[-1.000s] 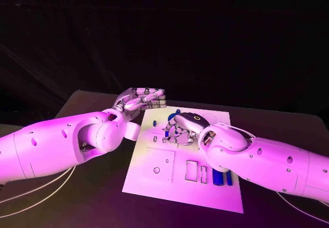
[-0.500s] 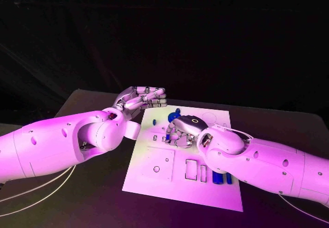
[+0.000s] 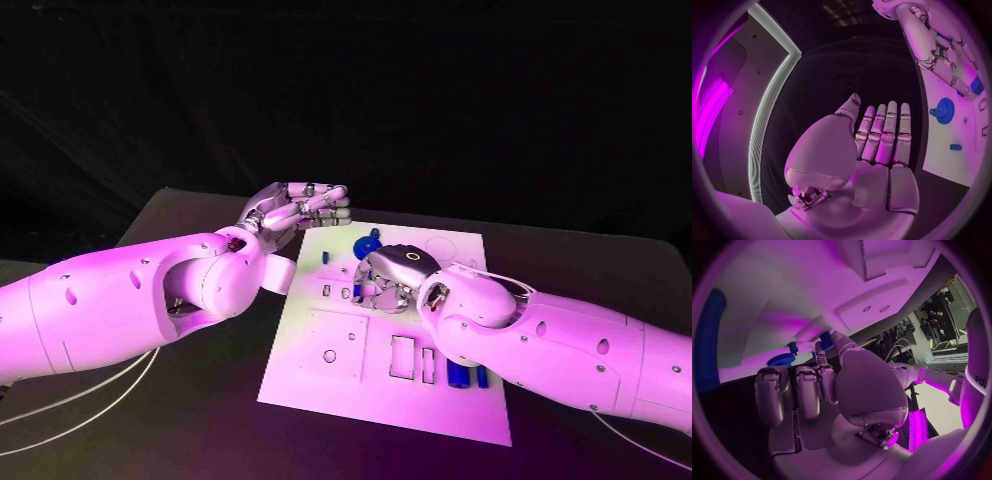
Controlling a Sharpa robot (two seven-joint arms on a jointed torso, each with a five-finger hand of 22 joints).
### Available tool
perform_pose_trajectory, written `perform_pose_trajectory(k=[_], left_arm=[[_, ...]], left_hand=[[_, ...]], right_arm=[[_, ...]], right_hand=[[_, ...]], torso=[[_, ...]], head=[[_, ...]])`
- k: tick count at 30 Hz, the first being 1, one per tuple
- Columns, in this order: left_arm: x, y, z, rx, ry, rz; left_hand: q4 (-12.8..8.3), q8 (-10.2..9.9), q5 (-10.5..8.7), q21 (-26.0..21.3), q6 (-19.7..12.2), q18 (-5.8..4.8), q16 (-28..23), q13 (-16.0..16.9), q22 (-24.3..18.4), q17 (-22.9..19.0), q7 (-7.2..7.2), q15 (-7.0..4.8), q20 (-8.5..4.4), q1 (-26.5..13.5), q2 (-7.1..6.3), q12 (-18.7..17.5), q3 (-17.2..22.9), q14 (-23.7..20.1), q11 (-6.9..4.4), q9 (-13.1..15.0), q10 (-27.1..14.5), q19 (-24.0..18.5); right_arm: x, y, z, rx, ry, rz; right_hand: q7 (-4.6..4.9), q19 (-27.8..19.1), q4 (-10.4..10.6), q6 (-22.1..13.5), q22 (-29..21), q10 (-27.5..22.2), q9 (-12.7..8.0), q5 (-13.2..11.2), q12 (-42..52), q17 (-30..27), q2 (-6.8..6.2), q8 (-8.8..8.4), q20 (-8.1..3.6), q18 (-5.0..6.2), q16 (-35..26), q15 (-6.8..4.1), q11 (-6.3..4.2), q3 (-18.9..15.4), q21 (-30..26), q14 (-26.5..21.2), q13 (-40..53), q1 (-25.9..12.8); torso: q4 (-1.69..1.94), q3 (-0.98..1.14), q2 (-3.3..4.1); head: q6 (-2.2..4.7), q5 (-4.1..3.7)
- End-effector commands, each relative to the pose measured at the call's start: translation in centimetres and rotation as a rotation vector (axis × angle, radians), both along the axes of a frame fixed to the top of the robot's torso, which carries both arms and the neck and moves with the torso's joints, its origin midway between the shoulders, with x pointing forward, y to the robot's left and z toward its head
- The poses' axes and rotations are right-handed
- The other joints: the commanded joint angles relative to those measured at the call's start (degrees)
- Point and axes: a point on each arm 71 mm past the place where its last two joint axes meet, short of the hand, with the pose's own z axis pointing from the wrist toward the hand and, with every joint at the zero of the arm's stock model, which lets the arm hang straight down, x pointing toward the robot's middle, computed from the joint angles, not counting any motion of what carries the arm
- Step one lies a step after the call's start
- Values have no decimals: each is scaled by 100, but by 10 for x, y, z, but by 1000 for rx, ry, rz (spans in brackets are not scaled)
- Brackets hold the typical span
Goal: Assemble the parts on the task board
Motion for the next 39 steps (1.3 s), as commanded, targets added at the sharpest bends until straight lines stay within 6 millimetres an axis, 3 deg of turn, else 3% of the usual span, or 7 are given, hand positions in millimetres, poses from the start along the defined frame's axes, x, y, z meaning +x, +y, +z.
perform_pose_trajectory(k=[1,39], left_arm=[[-1,-2,1,-11,-9,-20],[-1,-1,1,-9,-7,-19]], left_hand=[[-26,-26,24,-30,13,37,-26,-3,-10,-7,46,29,4,-6,73,-29,7,6,29,-4,1,-1],[-26,-30,24,-31,17,37,-31,-3,-12,-7,46,29,4,-9,77,-33,12,9,29,-3,3,-1]], right_arm=[[0,-2,-4,-31,-3,-10],[-1,0,-6,-52,9,-7]], right_hand=[[3,463,-17,-60,1253,-45,-7,36,-49,1510,-13,-7,-36,-5,21,-24,2,17,-10,597,843,6],[131,412,-29,-308,1162,-207,-83,-111,-216,1503,-194,-121,35,22,16,65,112,3,-106,596,710,-85]], torso=[[-2,-1,-1],[-3,-2,3]], head=[[2,2],[-3,0]])
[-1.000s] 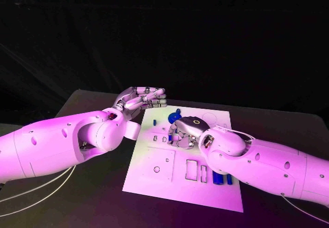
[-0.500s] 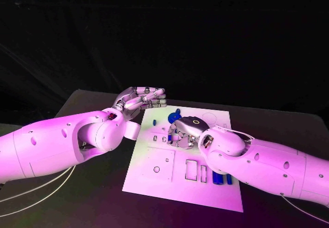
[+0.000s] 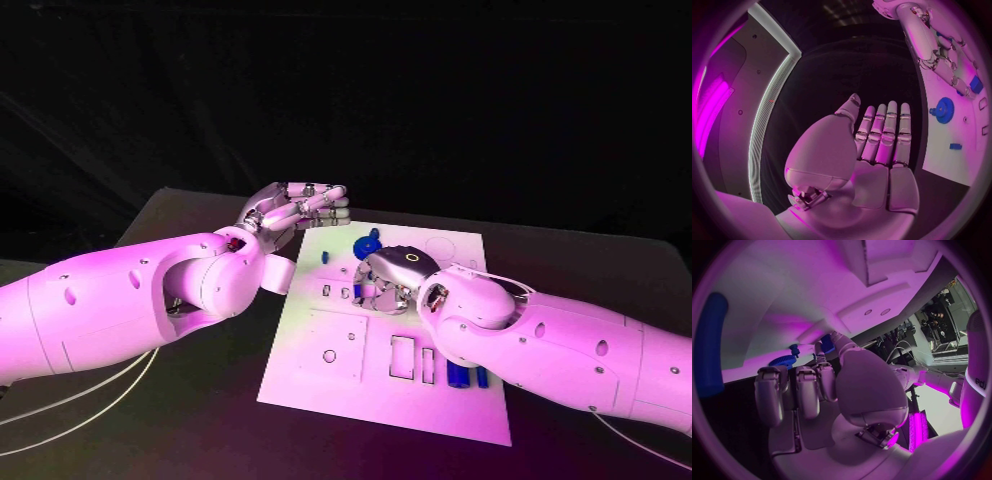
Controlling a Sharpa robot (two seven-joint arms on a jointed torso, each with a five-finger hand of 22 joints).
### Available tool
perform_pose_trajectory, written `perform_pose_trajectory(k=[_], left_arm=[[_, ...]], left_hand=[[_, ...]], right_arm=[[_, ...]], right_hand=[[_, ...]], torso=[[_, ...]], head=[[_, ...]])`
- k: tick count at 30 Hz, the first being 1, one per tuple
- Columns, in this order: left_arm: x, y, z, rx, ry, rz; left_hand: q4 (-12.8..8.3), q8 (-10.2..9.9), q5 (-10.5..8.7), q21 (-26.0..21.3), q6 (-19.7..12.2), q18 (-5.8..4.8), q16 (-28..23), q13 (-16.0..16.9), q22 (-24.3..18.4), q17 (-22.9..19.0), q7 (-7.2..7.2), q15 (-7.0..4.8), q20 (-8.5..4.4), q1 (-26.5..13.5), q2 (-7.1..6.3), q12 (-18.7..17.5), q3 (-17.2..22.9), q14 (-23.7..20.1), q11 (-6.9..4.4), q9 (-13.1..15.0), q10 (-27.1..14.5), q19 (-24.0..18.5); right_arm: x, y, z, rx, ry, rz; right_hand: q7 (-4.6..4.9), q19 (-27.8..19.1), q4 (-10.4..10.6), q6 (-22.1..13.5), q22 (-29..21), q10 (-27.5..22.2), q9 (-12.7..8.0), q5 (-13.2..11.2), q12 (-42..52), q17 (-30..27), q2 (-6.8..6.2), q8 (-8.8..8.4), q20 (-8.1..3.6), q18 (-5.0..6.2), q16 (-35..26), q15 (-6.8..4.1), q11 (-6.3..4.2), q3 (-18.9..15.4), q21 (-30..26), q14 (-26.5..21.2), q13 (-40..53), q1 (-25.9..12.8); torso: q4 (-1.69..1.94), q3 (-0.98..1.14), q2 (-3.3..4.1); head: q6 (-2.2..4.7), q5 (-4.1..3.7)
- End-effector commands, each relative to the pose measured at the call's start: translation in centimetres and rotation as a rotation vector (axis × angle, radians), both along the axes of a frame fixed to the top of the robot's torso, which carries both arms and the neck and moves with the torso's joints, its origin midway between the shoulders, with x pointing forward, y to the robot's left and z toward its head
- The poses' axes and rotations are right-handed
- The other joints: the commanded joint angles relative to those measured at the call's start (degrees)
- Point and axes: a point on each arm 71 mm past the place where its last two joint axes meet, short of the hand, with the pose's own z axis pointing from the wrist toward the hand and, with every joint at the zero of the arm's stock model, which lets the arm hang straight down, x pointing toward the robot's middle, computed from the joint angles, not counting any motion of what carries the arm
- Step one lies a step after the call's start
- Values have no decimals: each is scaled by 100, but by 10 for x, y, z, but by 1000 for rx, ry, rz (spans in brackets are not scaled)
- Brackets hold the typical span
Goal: Assemble the parts on the task board
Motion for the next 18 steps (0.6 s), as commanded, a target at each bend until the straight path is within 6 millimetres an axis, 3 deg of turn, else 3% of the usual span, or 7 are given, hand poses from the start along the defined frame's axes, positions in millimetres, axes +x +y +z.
perform_pose_trajectory(k=[1,11,18], left_arm=[[-1,-2,1,-10,-7,-20],[0,-2,1,-9,-6,-21],[0,-1,1,-9,-5,-20]], left_hand=[[-26,-30,24,-31,17,38,-32,-2,-7,-7,46,29,4,13,54,-33,12,9,29,-3,3,-1],[-23,-35,23,-33,18,37,-37,-2,-10,-7,48,29,4,4,56,-37,14,11,30,-3,4,-1],[-23,-37,23,-33,18,37,-39,-3,-11,-8,49,30,4,2,56,-38,15,11,31,-3,4,0]], right_arm=[[0,-1,-4,-32,10,-5],[-1,-1,-3,-23,4,-5],[-1,-1,-3,-17,0,-4]], right_hand=[[0,410,-21,-58,1161,-46,-11,-45,-33,1497,-72,-26,38,24,14,46,13,-6,-25,617,708,-23],[39,398,-11,-134,1138,-105,-38,-89,-92,1489,-123,-66,65,30,8,76,48,-25,-50,615,660,-65],[107,380,30,-300,1106,-234,-96,-314,-214,1506,-223,-166,121,41,21,135,115,-95,-88,619,557,-155]], torso=[[-2,3,3],[11,6,5],[-4,1,2]], head=[[-5,5],[-3,-4],[-7,-1]])
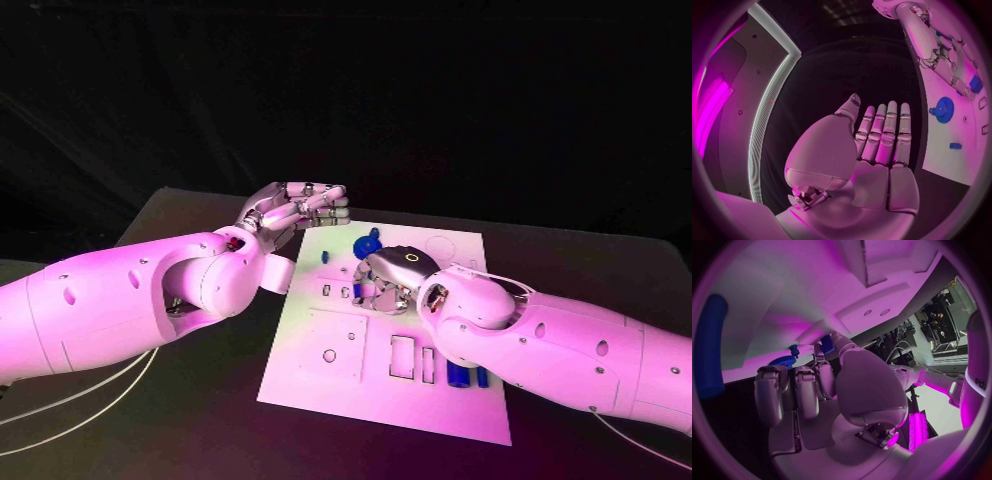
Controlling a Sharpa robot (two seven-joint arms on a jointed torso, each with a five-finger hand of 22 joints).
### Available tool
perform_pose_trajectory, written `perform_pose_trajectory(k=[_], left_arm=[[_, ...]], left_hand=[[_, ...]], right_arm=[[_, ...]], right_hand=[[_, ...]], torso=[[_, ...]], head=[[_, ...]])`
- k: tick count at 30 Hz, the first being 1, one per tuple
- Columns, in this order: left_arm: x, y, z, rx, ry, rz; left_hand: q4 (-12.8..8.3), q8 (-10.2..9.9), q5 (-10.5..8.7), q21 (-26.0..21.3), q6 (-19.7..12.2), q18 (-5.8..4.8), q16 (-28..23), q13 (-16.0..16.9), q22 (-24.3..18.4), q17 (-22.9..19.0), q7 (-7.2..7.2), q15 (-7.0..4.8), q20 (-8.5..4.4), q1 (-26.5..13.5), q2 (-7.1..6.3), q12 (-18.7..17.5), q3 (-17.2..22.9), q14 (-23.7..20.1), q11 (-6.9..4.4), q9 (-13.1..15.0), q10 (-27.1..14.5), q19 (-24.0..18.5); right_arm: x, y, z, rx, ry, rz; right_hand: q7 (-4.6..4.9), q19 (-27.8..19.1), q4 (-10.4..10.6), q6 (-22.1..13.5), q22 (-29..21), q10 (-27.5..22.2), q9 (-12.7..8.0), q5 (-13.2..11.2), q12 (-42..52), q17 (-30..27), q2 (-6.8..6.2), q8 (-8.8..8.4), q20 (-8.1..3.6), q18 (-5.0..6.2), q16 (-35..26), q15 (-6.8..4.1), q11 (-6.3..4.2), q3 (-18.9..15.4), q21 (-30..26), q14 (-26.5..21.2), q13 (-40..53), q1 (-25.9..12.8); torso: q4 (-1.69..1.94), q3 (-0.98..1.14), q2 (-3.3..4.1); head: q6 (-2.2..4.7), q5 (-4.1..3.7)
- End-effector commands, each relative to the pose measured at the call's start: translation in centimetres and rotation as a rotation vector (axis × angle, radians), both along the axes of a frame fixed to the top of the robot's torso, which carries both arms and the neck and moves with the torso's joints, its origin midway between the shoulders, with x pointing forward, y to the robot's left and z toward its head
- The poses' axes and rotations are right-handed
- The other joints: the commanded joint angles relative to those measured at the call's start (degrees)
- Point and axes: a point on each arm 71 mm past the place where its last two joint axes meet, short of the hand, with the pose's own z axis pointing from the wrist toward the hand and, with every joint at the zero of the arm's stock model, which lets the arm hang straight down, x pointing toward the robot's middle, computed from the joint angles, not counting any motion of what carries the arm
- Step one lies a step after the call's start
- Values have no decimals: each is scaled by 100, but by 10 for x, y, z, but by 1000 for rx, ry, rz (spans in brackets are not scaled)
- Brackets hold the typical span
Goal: Assemble the parts on the task board
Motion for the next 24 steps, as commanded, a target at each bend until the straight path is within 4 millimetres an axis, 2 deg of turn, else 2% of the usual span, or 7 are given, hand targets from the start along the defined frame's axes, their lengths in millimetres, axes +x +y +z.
perform_pose_trajectory(k=[1,15,20,22,24], left_arm=[[-1,-2,1,-9,-6,-20],[-1,-1,1,-9,-5,-20],[0,1,0,1,3,-15],[1,3,-1,18,5,-17],[2,5,-2,43,4,-21]], left_hand=[[-23,-37,23,-33,18,38,-39,-3,-6,-8,48,30,4,2,56,-38,15,11,31,-3,4,0],[-23,-37,23,-33,18,38,-39,-3,-6,-8,48,30,4,2,56,-38,15,11,31,-3,4,0],[-25,-42,22,-32,19,39,-41,-3,-8,-7,46,29,3,-3,51,-42,14,17,30,-3,4,3],[-24,-52,20,26,41,60,11,0,10,22,24,-9,-13,-32,35,-45,10,162,9,0,26,110],[-5,-48,15,187,118,82,159,9,65,99,-19,-113,-89,-91,18,-24,-3,531,-58,7,134,395]], right_arm=[[0,-1,-2,-15,0,-5],[-1,-1,0,17,-22,-3],[-7,-4,9,117,-70,23],[-10,-7,15,175,-85,41],[-13,-9,21,223,-92,61]], right_hand=[[15,376,17,-76,1101,-73,-18,-80,-61,1507,-98,-51,43,43,21,37,24,-54,-28,598,546,-26],[61,346,47,-223,1047,-227,-55,-174,-201,1507,-156,-122,80,60,21,75,67,-103,-88,598,422,-45],[115,290,127,-415,951,-339,-105,-144,-298,1432,-305,-210,116,89,-39,115,116,-220,-195,577,330,-83],[142,249,186,-504,879,-391,-138,-67,-339,1402,-338,-246,137,110,-64,135,140,-305,-275,568,288,-71],[178,248,276,-797,877,-395,-228,-66,-332,1415,-372,-390,160,110,-55,163,172,-417,-282,571,282,-8]], torso=[[-7,-2,-2],[-3,-2,0],[-6,-3,-8],[-10,-4,-14],[-13,-4,-17]], head=[[0,1],[13,-17],[28,-17],[37,-23],[44,-25]])
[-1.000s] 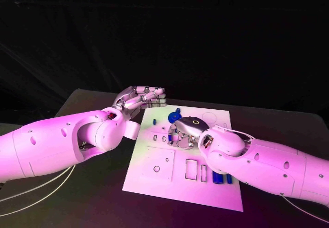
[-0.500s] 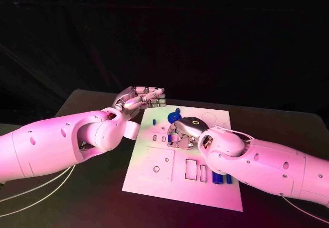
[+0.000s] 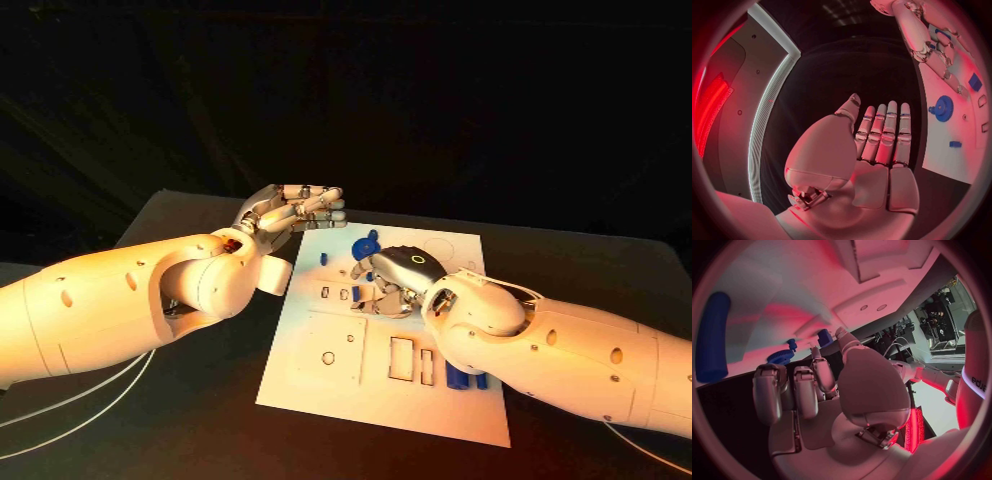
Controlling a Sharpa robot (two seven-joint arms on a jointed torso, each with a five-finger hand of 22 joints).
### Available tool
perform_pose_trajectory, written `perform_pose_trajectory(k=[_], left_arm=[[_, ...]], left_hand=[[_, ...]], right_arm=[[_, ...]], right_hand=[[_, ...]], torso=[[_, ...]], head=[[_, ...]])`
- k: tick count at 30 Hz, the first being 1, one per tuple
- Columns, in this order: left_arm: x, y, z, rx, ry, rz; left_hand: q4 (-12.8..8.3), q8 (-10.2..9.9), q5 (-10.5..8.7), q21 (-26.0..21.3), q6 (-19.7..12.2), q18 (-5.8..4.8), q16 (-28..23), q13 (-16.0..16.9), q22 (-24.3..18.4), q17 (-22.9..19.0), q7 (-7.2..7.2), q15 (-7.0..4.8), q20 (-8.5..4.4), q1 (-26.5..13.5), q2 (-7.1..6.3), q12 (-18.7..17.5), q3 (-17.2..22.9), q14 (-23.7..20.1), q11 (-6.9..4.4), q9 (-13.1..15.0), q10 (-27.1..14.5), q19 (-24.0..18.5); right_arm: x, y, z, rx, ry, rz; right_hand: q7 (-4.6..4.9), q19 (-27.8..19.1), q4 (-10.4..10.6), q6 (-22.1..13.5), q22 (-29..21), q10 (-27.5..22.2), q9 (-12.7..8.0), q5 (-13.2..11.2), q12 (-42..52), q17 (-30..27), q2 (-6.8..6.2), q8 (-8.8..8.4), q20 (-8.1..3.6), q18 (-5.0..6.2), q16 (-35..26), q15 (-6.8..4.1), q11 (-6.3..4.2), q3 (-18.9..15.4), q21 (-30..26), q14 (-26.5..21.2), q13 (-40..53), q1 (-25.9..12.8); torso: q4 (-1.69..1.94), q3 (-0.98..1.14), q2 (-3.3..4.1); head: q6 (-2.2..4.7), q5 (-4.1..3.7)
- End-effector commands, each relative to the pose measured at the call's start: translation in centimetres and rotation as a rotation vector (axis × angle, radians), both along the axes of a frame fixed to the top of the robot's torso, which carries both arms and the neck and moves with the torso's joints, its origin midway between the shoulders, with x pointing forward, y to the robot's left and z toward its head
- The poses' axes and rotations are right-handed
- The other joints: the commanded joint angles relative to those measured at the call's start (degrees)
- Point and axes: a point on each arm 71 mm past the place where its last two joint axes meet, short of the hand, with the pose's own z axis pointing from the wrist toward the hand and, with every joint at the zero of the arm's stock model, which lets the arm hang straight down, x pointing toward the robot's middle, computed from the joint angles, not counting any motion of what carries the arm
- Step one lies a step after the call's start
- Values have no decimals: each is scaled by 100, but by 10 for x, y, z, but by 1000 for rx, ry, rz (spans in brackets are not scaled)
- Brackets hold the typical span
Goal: Assemble the parts on the task board
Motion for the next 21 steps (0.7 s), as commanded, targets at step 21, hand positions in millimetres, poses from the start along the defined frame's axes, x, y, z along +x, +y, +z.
perform_pose_trajectory(k=[21], left_arm=[[21,16,-30,825,235,-229]], left_hand=[[744,448,26,4060,904,-193,7225,1734,3152,7076,-853,-1162,-1420,-791,-281,2147,74,2851,-997,472,2121,3269]], right_arm=[[4,-143,81,531,263,-173]], right_hand=[[-82,-1122,131,114,-1638,-1693,-334,230,-2231,-790,313,105,-26,734,-2417,-50,-94,-180,-3044,-258,-1678,401]], torso=[[-107,6,-367]], head=[[17,-81]])
